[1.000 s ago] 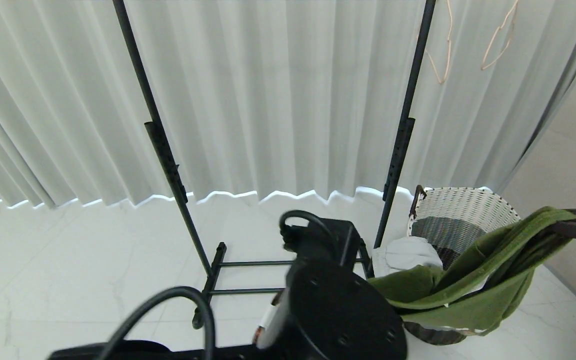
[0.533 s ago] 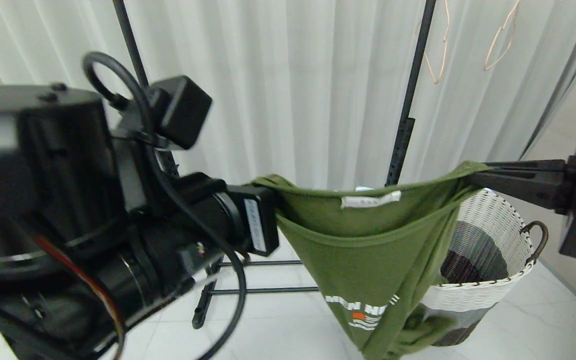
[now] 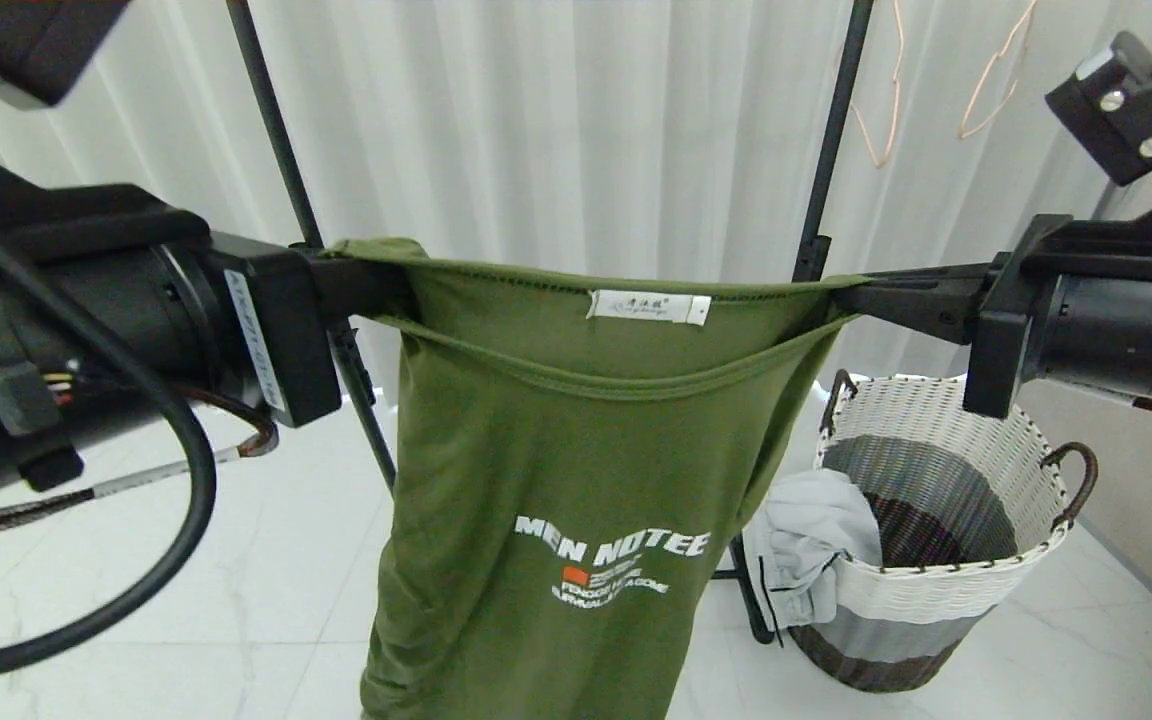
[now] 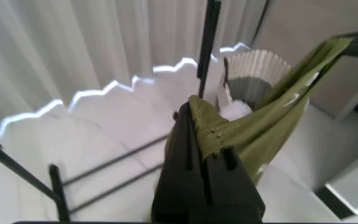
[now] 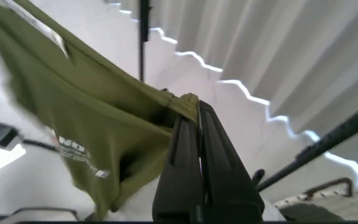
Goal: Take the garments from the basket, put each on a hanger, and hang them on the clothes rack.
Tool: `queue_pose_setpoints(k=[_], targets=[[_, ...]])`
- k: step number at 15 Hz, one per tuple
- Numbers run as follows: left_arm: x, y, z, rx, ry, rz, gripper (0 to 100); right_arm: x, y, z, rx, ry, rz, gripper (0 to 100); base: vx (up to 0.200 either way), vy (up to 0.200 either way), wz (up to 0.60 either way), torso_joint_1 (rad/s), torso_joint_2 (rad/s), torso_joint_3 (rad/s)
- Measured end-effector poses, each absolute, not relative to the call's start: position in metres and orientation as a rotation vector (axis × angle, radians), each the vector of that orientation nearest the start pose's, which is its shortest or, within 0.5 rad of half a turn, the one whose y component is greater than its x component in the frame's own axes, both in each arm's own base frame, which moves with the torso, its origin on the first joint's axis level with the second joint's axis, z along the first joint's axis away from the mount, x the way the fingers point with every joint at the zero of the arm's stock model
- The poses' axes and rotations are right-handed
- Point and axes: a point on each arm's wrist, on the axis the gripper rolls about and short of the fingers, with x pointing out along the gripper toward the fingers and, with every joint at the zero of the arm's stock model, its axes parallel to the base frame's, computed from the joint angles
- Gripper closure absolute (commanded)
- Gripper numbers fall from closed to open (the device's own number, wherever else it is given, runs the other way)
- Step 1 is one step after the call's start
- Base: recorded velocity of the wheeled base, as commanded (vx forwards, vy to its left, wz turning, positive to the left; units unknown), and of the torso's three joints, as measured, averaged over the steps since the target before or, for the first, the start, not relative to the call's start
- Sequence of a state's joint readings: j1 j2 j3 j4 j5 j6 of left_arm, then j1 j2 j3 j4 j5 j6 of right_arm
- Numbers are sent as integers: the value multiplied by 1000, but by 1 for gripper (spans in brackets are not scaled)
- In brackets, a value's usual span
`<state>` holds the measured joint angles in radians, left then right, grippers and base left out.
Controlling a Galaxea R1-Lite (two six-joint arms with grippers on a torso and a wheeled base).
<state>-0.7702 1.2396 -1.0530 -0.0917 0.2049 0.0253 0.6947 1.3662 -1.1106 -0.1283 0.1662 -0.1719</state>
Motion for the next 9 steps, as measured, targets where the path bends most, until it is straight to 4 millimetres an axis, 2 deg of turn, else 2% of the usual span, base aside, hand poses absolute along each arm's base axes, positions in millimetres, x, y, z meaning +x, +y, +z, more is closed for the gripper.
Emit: queue_pose_setpoints(k=[3,6,9], targets=[[142,-130,342,57,28,-526,100,170,144,321,-185,19,814,100,0,0,0,0,0,0],[152,-139,359,41,-6,-429,100,166,135,338,-167,-40,780,100,0,0,0,0,0,0],[155,-150,374,67,-51,-414,100,161,130,359,-159,-80,769,100,0,0,0,0,0,0]])
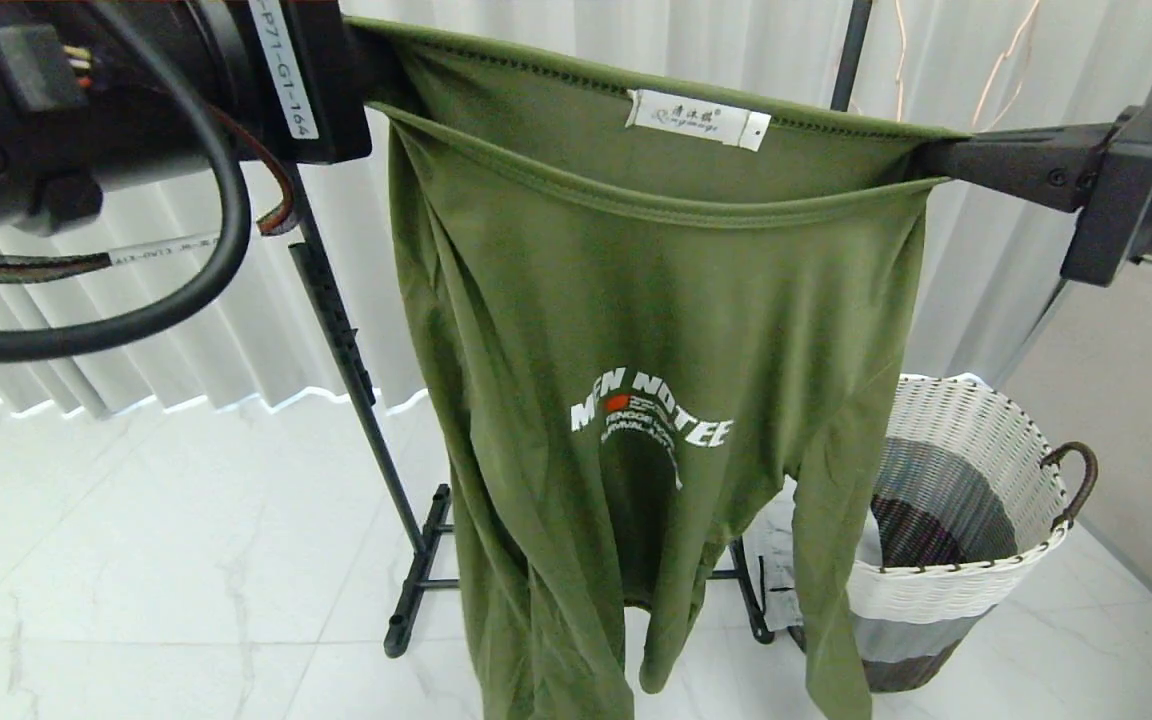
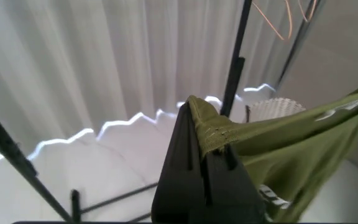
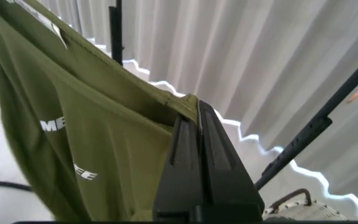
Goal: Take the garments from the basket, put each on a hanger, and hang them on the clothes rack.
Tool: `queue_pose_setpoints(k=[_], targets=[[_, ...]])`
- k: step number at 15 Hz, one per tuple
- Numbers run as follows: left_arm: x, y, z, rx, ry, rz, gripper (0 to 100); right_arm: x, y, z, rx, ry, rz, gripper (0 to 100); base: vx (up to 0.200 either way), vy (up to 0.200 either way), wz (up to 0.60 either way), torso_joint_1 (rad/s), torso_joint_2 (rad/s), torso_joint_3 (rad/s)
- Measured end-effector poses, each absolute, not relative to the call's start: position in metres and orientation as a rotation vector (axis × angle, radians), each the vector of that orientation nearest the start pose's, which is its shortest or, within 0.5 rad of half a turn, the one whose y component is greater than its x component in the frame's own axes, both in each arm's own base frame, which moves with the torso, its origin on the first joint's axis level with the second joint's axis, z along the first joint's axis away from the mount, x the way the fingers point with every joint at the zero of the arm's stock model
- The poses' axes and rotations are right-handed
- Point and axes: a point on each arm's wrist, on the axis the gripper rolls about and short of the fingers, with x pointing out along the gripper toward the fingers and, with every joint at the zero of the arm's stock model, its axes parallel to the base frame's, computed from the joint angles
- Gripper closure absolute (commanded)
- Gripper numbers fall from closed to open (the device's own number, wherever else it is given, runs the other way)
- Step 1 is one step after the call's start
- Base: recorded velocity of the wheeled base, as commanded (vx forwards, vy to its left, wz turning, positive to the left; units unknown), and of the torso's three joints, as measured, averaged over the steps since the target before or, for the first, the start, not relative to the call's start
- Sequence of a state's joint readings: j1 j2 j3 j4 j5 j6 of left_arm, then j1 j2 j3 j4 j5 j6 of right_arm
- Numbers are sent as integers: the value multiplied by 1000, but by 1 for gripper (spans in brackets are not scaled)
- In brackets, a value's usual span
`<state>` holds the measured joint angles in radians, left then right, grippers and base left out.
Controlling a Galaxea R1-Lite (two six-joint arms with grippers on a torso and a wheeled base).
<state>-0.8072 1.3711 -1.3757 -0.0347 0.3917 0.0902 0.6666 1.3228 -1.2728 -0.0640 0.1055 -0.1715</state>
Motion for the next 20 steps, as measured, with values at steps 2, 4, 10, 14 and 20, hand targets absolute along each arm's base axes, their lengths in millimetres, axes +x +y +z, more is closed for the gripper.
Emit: queue_pose_setpoints(k=[2,4,10,14,20], targets=[[156,-154,371,130,-39,-398,100,158,127,367,-167,-63,769,100,0,0,0,0,0,0],[153,-159,366,245,-39,-393,100,151,121,377,-179,-36,760,100,0,0,0,0,0,0],[143,-177,384,234,-99,-425,100,92,83,385,-237,113,844,100,0,0,0,0,0,0],[150,-189,393,211,-114,-414,100,62,76,384,-253,112,1005,100,0,0,0,0,0,0],[152,-195,388,167,-55,-425,100,59,75,385,-278,106,890,100,0,0,0,0,0,0]])
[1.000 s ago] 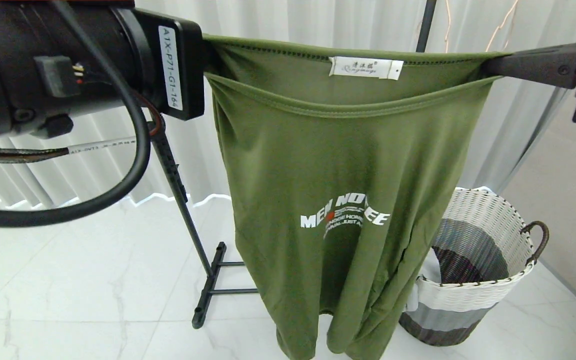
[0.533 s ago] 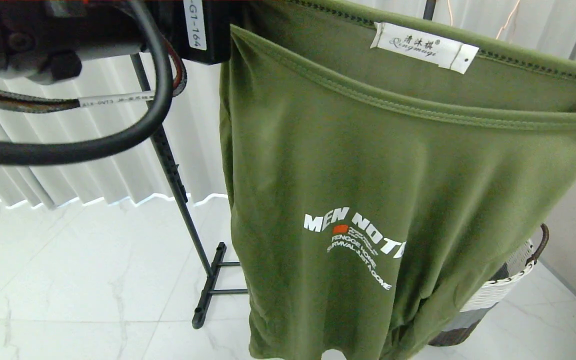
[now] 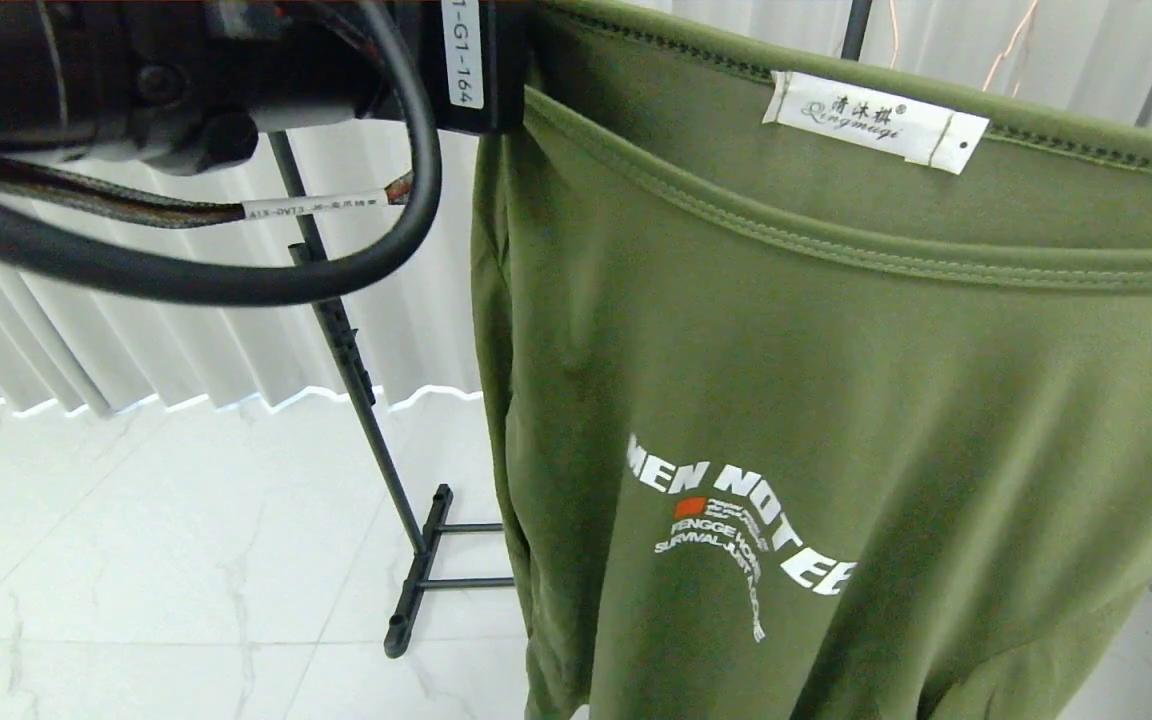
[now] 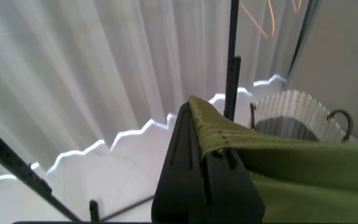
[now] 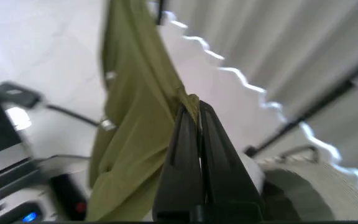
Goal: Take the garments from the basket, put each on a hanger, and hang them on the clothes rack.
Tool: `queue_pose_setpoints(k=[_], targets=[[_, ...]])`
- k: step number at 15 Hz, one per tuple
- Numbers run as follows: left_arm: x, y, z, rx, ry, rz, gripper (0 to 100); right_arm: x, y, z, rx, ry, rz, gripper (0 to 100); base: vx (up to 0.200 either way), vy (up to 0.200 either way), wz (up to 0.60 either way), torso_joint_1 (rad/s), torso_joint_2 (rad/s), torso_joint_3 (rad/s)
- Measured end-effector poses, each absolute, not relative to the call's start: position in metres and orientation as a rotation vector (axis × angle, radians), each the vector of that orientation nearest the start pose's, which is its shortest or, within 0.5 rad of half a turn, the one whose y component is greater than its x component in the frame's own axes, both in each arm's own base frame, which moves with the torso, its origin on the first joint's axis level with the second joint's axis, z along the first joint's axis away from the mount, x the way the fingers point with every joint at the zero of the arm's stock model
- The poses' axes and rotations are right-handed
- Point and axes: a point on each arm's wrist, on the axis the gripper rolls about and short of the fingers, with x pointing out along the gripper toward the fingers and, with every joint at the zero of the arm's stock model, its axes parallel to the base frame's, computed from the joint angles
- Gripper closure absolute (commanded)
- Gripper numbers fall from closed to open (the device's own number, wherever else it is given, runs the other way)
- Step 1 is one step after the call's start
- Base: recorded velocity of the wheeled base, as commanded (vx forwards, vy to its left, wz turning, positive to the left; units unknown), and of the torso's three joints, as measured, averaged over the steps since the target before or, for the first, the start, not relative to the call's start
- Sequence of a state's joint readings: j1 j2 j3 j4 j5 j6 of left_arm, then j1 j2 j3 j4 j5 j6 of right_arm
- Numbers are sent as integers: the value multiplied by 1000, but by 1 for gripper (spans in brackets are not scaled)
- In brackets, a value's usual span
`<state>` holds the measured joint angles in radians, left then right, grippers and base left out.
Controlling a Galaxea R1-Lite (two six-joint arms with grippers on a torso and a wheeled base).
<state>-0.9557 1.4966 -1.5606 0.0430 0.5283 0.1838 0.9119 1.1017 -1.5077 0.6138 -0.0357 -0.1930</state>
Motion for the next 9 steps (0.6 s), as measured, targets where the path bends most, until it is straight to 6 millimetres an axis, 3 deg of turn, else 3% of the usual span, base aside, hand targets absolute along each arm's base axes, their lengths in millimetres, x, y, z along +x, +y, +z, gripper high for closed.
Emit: queue_pose_setpoints(k=[2,5,9], targets=[[143,-187,381,174,45,-440,100,67,82,390,-264,67,802,100,0,0,0,0,0,0],[113,-165,376,157,200,-494,100,83,101,400,-212,-30,766,100,0,0,0,0,0,0],[75,-149,383,97,220,-638,100,102,126,406,-216,-132,753,100,0,0,0,0,0,0]])
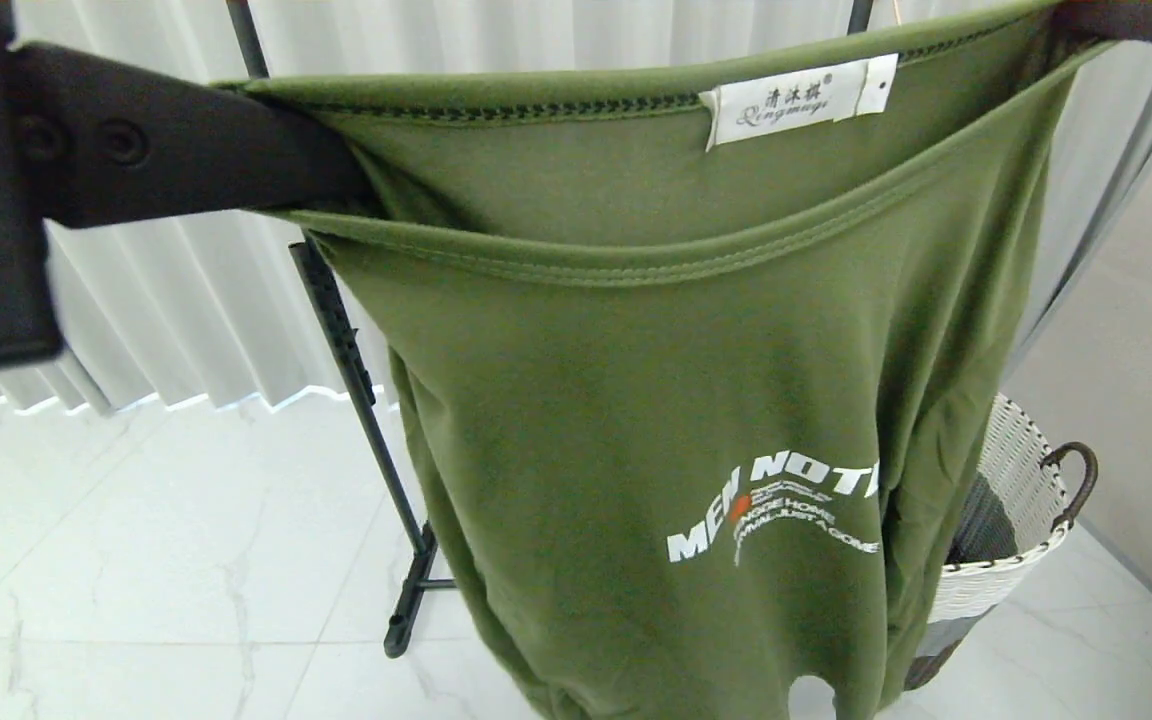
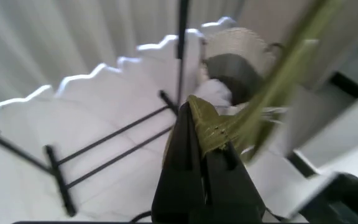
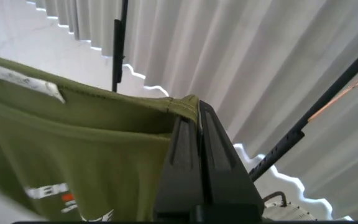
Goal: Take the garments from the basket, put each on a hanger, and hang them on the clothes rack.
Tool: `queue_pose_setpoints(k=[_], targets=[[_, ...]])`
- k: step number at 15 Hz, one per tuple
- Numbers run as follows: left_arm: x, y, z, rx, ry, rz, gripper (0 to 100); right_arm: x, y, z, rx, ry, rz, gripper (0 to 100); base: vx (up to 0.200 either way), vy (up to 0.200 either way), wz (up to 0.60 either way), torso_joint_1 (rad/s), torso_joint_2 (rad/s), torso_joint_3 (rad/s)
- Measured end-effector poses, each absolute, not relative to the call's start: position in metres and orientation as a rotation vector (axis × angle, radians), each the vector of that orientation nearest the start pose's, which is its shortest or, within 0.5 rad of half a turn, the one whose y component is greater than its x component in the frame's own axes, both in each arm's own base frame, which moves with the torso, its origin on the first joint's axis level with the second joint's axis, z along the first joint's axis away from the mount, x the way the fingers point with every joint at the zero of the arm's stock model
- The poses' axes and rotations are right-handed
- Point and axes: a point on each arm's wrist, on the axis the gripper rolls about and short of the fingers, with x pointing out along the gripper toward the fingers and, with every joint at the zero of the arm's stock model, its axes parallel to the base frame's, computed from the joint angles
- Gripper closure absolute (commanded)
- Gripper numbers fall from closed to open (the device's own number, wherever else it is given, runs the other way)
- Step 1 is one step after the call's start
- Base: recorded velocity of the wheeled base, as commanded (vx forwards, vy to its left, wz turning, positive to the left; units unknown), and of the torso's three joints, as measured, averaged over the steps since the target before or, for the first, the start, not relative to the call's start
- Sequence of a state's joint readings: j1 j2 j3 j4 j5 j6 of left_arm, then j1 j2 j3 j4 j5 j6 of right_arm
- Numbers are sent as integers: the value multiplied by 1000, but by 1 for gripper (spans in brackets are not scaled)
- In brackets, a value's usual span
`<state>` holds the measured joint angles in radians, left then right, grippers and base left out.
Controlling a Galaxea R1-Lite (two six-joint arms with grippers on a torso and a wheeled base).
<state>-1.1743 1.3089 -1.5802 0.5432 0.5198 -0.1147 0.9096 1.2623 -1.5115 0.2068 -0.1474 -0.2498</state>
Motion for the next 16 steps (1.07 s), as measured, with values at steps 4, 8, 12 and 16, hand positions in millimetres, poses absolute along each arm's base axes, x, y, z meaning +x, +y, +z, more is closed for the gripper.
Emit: queue_pose_setpoints(k=[4,8,12,16], targets=[[69,-142,385,164,177,-627,100,106,129,401,-275,-115,688,100,0,0,0,0,0,0],[70,-140,388,218,147,-566,100,103,123,392,-304,-86,646,100,0,0,0,0,0,0],[70,-141,389,217,141,-571,100,99,119,393,-298,-96,642,100,0,0,0,0,0,0],[71,-145,391,199,127,-572,100,98,117,391,-307,-80,618,0,0,0,0,0,0,0]])
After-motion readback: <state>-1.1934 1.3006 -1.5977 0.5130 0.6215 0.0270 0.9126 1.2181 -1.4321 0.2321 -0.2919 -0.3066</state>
